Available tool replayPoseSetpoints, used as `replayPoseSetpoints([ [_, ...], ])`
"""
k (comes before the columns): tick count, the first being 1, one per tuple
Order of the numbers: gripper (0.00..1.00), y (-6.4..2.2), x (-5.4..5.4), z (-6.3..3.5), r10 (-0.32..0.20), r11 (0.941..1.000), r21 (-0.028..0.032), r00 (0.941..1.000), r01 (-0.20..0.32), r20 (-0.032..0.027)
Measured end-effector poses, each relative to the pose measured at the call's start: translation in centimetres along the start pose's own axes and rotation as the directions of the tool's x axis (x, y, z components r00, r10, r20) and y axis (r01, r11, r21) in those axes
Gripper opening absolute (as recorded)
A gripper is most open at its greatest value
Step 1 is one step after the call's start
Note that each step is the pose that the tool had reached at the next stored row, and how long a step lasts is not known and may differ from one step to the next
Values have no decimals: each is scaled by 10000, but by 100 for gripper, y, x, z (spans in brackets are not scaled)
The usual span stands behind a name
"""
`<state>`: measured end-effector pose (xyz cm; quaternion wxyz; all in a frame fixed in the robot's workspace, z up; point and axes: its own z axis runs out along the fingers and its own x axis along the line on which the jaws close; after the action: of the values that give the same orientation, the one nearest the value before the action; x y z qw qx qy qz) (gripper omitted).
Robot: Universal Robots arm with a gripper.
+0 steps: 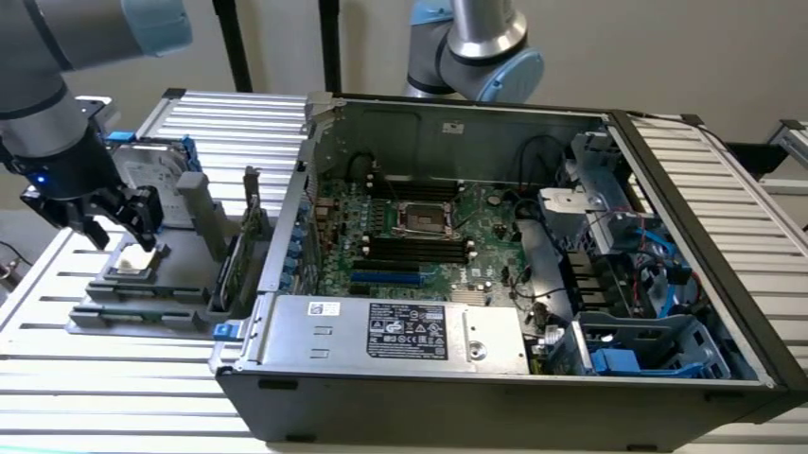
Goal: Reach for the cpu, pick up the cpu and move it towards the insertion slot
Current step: 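Pick up the cpu and move it towards the insertion slot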
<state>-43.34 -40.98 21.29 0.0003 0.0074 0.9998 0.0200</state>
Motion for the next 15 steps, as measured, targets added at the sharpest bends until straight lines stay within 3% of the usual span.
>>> replayPoseSetpoints([
  [6,65,38,1,110,-17,10000,7,10000,17,-2],
  [8,65,40,1,130,-24,10000,87,10000,24,-2],
  [13,65,38,1,173,-28,9993,370,10000,28,1],
  [15,65,37,0,185,-31,9992,391,10000,31,2],
])
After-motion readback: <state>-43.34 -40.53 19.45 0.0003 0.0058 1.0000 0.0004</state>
